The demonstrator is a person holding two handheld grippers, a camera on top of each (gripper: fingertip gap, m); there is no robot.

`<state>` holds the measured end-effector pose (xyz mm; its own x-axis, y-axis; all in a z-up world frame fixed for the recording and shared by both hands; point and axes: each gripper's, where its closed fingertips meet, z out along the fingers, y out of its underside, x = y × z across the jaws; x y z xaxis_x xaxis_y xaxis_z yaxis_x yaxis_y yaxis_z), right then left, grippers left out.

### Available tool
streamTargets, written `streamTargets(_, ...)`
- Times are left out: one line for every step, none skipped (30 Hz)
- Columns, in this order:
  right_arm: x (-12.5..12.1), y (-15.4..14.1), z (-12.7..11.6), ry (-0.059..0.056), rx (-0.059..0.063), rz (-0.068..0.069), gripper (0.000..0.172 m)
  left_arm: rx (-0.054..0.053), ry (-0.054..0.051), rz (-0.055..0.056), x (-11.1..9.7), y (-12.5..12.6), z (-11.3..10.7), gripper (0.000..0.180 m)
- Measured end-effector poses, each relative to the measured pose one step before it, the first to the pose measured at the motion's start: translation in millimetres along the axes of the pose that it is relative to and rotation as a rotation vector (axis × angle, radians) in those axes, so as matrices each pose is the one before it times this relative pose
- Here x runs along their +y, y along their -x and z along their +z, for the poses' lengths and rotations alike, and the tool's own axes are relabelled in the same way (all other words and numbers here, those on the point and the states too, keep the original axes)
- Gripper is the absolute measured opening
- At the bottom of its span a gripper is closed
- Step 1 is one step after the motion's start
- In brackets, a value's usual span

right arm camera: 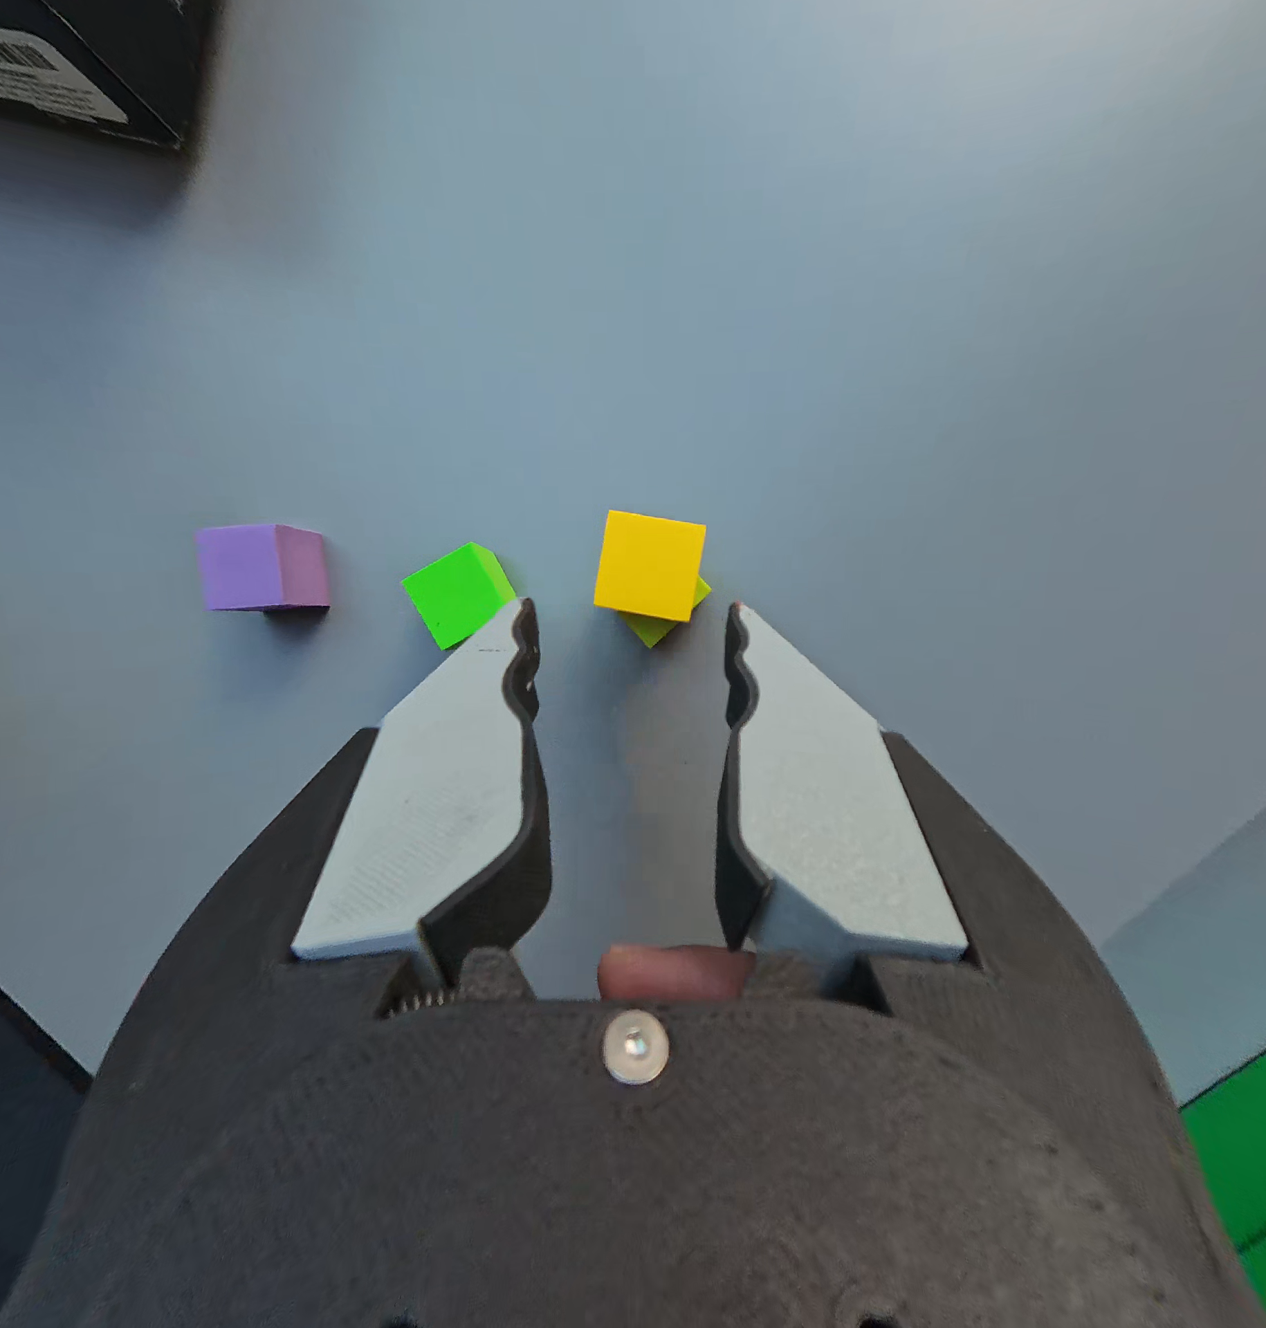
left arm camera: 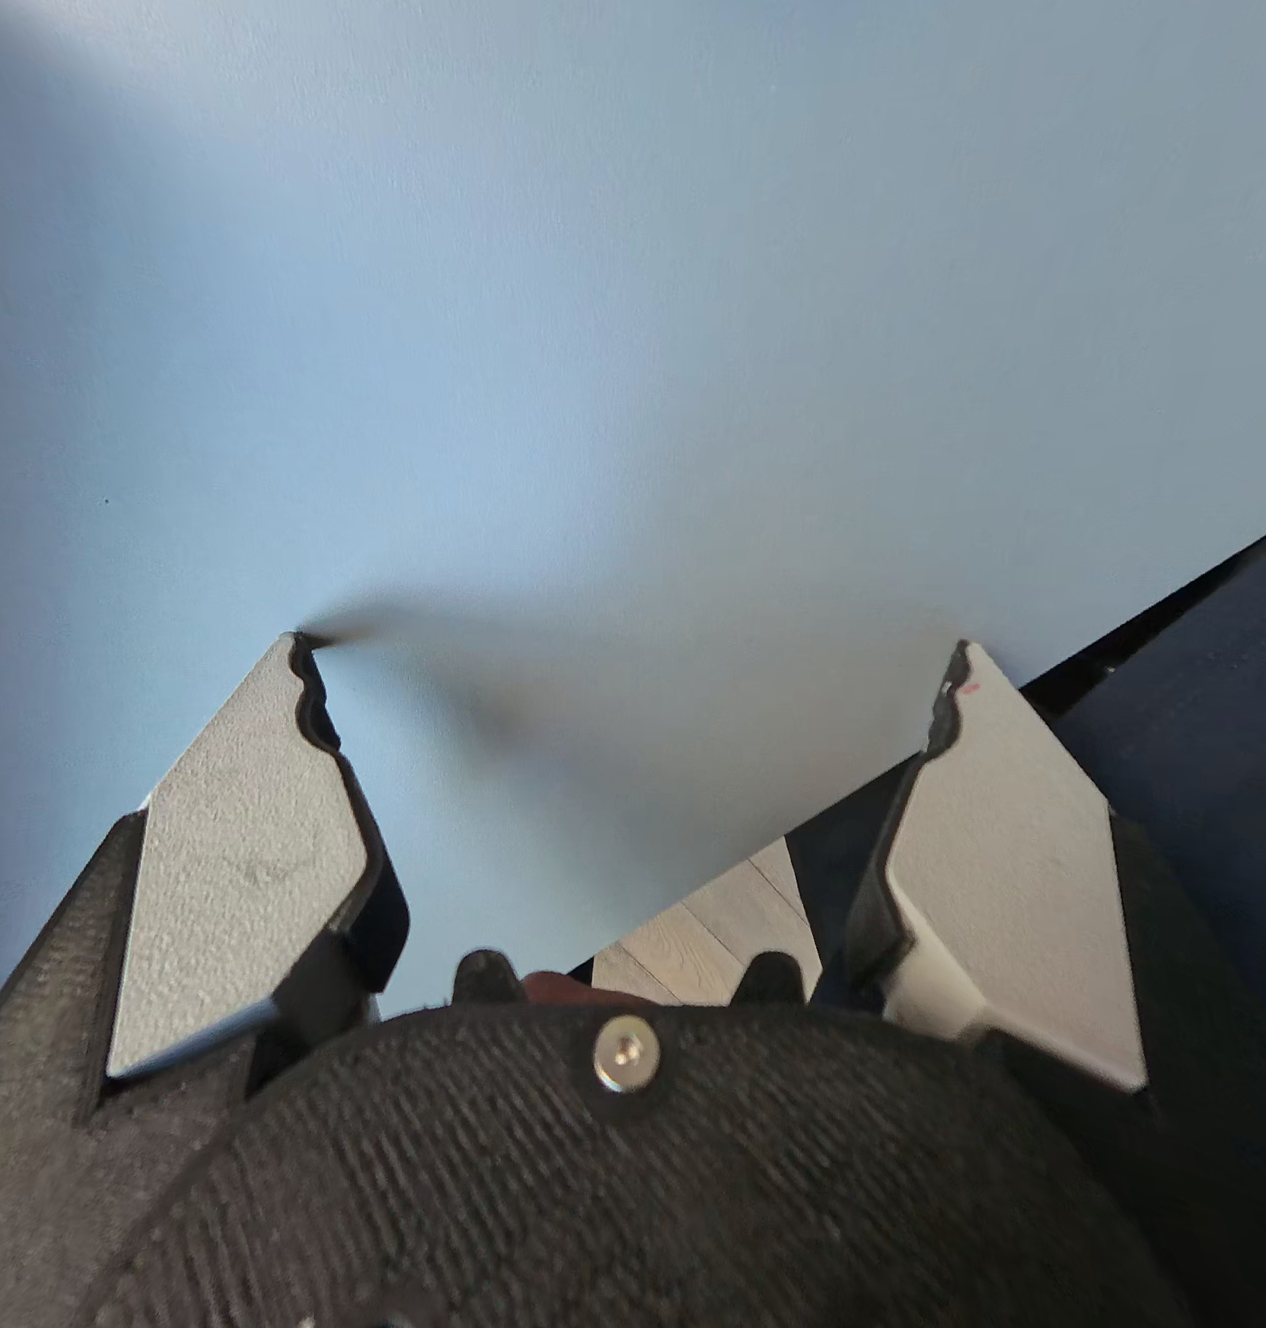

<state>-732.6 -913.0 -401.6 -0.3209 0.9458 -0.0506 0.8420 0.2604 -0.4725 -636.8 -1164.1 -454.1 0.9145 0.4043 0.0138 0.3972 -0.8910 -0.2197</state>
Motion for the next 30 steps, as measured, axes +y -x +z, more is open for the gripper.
streamTargets(1.06,0.20,-5.24,-0.0158,0.0032,0.0142,0.053,0.0001,-0.0040,0.0000,-0.06,0.01,0.07,0.160)
streamTargets(1.46,0.63,-5.88,-0.0191,-0.0017,0.0206,0.054,0.0001,-0.0036,0.0001,-0.03,0.01,-0.06,0.160)
streamTargets(2.04,0.92,-6.12,-0.0217,-0.0045,0.0248,0.054,0.0001,-0.0038,0.0001,-0.14,-0.02,-0.03,0.160)
streamTargets(3.24,0.36,-6.02,-0.0199,-0.0028,0.0266,0.054,0.0001,-0.0034,0.0001,-0.07,-0.02,0.04,0.160)
streamTargets(4.29,-0.05,-5.63,-0.0152,-0.0008,0.0248,0.054,0.0000,-0.0023,0.0003,-0.13,0.00,0.01,0.160)
streamTargets(5.44,-0.33,-4.97,-0.0097,0.0000,0.0212,0.054,0.0000,-0.0016,0.0004,-0.03,0.01,-0.04,0.160)
streamTargets(6.07,-0.45,-4.11,-0.0044,0.0006,0.0166,0.054,0.0001,-0.0010,0.0004,-0.03,-0.03,-0.06,0.160)
streamTargets(6.58,-1.02,-3.29,-0.0001,0.0031,0.0128,0.054,0.0000,-0.0001,0.0004,-0.10,-0.02,0.03,0.160)
streamTargets(6.85,-1.19,-2.49,0.0042,0.0047,0.0114,0.054,0.0000,-0.0002,0.0003,-0.02,0.02,0.01,0.160)
streamTargets(6.82,-1.14,-1.67,0.0066,0.0037,0.0118,0.054,0.0000,-0.0015,0.0002,-0.01,-0.01,-0.05,0.160)
streamTargets(6.69,-0.86,-1.16,0.0072,0.0022,0.0113,0.054,0.0000,-0.0024,0.0000,-0.14,-0.01,0.02,0.160)
streamTargets(6.25,-1.00,-0.72,0.0057,0.0034,0.0106,0.054,0.0000,-0.0023,0.0001,0.08,0.07,0.06,0.160)
streamTargets(5.97,-0.87,-0.26,0.0055,0.0038,0.0125,0.054,0.0000,-0.0024,0.0002,-0.02,-0.05,-0.01,0.160)
streamTargets(6.04,-0.59,0.29,0.0074,0.0013,0.0158,0.054,0.0000,-0.0024,0.0000,-0.14,-0.01,0.01,0.160)
streamTargets(5.75,-0.17,0.61,0.0076,-0.0011,0.0175,0.055,0.0001,-0.0015,0.0001,-0.02,-0.02,-0.05,0.160)
streamTargets(5.32,-0.29,0.90,0.0067,-0.0004,0.0162,0.055,0.0000,-0.0007,0.0001,-0.01,0.05,0.03,0.160)
streamTargets(4.89,-0.56,0.98,0.0064,0.0018,0.0134,0.056,0.0000,-0.0004,0.0001,-0.02,-0.09,0.02,0.160)
streamTargets(4.62,-0.40,0.98,0.0071,0.0010,0.0105,0.056,0.0000,-0.0005,0.0002,0.02,0.05,0.01,0.160)
streamTargets(4.11,-0.19,1.02,0.0077,0.0004,0.0069,0.057,0.0001,-0.0006,0.0003,-0.10,0.01,-0.06,0.160)
streamTargets(3.74,0.06,0.92,0.0070,0.0009,0.0023,0.057,0.0000,-0.0006,0.0003,0.04,-0.03,0.01,0.160)
streamTargets(3.34,0.04,0.87,0.0076,0.0015,-0.0012,0.057,0.0001,-0.0006,0.0003,-0.08,0.01,0.04,0.160)
streamTargets(3.28,0.20,0.86,0.0100,0.0019,-0.0025,0.057,0.0004,-0.0006,0.0013,-0.08,0.04,0.04,0.160)
streamTargets(2.66,0.43,0.67,0.0086,0.0016,-0.0037,0.057,0.0002,0.0003,0.0007,-0.05,-0.02,0.00,0.160)
streamTargets(1.35,0.53,0.24,0.0037,0.0017,-0.0048,0.057,0.0000,0.0001,0.0001,-0.07,-0.04,0.01,0.160)
streamTargets(0.48,0.73,-0.23,0.0007,0.0007,-0.0045,0.057,0.0000,-0.0007,-0.0002,0.03,-0.06,0.02,0.160)
streamTargets(-0.38,1.03,-0.27,-0.0003,-0.0013,-0.0033,0.057,0.0000,-0.0018,-0.0002,0.03,0.01,-0.05,0.160)
streamTargets(-0.89,1.40,-0.23,-0.0014,-0.0028,-0.0027,0.057,0.0000,-0.0028,0.0000,-0.11,0.03,0.02,0.160)
streamTargets(-1.69,1.60,-0.36,-0.0036,-0.0037,-0.0039,0.057,0.0000,-0.0023,0.0001,0.00,-0.06,-0.03,0.160)
streamTargets(-2.00,1.87,-0.14,-0.0045,-0.0044,-0.0054,0.056,0.0000,-0.0006,0.0000,0.00,0.04,0.02,0.160)
streamTargets(-1.78,2.06,0.03,-0.0022,-0.0047,-0.0065,0.056,0.0000,0.0002,-0.0001,0.03,-0.01,-0.01,0.160)
